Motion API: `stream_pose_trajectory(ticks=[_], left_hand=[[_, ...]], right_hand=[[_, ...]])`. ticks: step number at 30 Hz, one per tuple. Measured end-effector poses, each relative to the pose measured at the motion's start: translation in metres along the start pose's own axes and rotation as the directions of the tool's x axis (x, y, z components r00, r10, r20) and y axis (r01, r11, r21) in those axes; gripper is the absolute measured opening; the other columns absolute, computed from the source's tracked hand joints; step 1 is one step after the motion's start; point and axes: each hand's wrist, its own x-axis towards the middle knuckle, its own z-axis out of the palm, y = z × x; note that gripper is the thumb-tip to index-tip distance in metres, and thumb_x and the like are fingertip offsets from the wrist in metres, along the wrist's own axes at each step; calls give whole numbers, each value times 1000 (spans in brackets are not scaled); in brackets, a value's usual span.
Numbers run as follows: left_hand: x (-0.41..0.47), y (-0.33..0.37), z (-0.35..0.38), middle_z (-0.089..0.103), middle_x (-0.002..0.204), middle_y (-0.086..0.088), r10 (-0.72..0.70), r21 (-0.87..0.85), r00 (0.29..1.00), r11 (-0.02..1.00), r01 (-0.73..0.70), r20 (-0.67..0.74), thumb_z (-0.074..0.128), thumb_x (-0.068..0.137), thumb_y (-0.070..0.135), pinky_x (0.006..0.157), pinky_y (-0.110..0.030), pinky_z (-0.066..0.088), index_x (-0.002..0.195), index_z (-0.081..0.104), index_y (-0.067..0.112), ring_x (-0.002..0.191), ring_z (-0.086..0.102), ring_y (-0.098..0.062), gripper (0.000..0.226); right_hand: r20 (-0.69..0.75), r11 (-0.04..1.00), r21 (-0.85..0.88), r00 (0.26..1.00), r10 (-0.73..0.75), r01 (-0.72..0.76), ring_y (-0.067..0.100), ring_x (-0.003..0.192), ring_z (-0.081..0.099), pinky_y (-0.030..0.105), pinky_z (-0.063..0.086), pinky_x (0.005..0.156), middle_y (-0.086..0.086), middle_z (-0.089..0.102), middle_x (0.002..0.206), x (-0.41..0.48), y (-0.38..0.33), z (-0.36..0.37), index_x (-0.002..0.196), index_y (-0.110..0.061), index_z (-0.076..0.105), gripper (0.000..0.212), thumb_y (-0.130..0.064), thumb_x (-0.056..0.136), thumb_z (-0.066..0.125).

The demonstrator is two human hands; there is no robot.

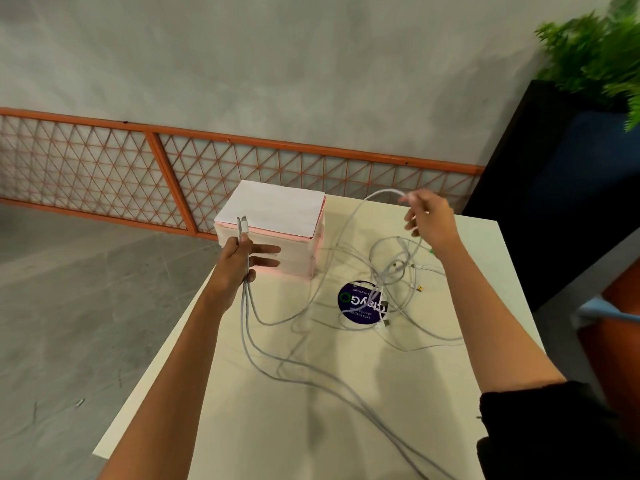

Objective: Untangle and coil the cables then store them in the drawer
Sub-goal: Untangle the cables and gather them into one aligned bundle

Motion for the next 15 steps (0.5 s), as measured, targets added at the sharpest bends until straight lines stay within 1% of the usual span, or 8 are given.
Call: stream_pose_trajectory(ticks=[2,4,6,8,9,10,12,15], left_hand=[[1,0,2,73,100,-8,-2,8,1000,1000,2,-5,28,105,32,41,-18,27,97,37,12,77,71,-24,24],[1,1,2,74,98,-6,-2,17,1000,1000,2,-14,29,105,32,41,-18,27,91,39,13,73,70,-22,26],[2,1,2,74,94,-5,1,24,1000,1000,-1,-24,29,105,32,40,-18,28,92,40,14,63,65,-17,25],[3,-2,-1,72,88,-4,6,25,999,1000,-4,-52,30,105,30,40,-17,28,93,39,12,51,53,-11,24],[3,-3,-3,70,83,-4,8,21,997,1000,-7,-72,30,105,29,39,-16,28,91,38,12,46,46,-9,24],[4,-5,-4,66,79,-3,9,15,996,1000,-8,-93,30,105,28,39,-16,27,88,37,13,44,40,-8,24],[7,-7,-7,57,72,-2,10,10,993,1000,-9,-120,30,105,26,39,-15,25,83,35,13,43,32,-6,27],[8,-8,-8,48,70,-2,10,16,992,1000,-8,-125,29,106,25,38,-14,25,80,36,13,39,29,-2,29]], right_hand=[[52,953,-290,996,-75,87,-2,41,53,13,40,50,-1,57,58,-4,6,2,92,-12,67,24,-20,100,45],[26,945,-326,1000,-7,16,2,48,53,11,36,52,-7,55,60,-5,13,4,93,-10,69,26,-20,99,46],[8,978,-86,982,189,-187,6,53,42,14,35,49,-4,49,66,-5,21,5,100,-6,67,27,-19,101,43],[116,886,291,933,341,-360,10,59,39,16,39,47,1,46,72,-13,23,5,102,-2,63,26,-13,102,40],[141,852,365,927,348,-376,11,61,42,16,42,47,3,48,73,-18,26,5,99,-3,62,25,-10,102,39],[132,869,338,932,336,-362,12,60,48,18,45,48,4,52,72,-22,28,5,97,-5,61,23,-10,102,38],[52,954,94,959,280,-284,15,50,57,23,44,46,8,58,67,-27,31,6,94,-12,55,19,-15,102,38],[-79,971,-89,974,213,-220,9,33,48,23,40,40,13,57,63,-26,29,8,92,-15,48,19,-14,101,32]])
